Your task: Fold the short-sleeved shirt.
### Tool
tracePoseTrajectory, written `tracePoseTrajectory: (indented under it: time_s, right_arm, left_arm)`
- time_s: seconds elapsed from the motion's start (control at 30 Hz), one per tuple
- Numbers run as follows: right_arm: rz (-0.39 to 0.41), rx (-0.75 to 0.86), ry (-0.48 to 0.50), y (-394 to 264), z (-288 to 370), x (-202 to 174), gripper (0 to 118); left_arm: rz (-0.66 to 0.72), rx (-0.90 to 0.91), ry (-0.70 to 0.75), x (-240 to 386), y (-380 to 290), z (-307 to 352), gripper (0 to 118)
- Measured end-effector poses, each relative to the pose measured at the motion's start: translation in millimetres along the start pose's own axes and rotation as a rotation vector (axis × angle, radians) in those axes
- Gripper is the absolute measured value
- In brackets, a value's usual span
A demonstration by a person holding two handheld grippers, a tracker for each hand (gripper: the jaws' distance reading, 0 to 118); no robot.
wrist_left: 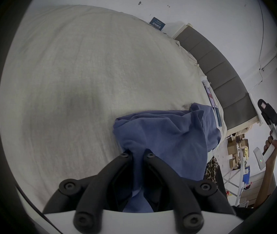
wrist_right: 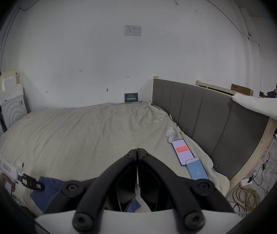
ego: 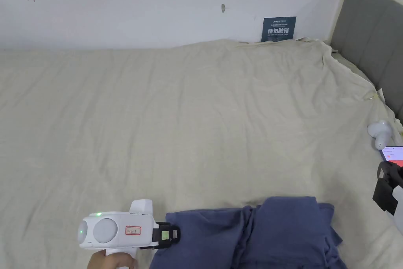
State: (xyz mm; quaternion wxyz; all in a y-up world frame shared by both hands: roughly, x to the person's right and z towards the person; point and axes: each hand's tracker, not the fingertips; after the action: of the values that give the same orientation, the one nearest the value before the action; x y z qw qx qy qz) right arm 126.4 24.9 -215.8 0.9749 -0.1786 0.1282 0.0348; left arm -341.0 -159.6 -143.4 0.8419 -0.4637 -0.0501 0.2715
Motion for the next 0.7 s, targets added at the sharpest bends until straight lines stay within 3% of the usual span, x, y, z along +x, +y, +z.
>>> tracePoseTrajectory:
  time_s: [0.2,0.57,0.7]
  right_arm:
    - [-0.004,0.010,0.000,4.3,-0.7,0.8,0]
    - [0.007,0.020,0.061,8.6,-7.3,-21.2,0]
    - [0.010,0.018,0.080,7.3,-8.7,-29.0,0]
  left_arm:
    - [0.099,0.092,0.010,-15.3,1.5,40.8,5]
    - [0.270,0.213,0.248,-95.2,-13.3,137.0,5]
    - [0.284,0.201,0.255,-102.0,-11.9,150.9,5]
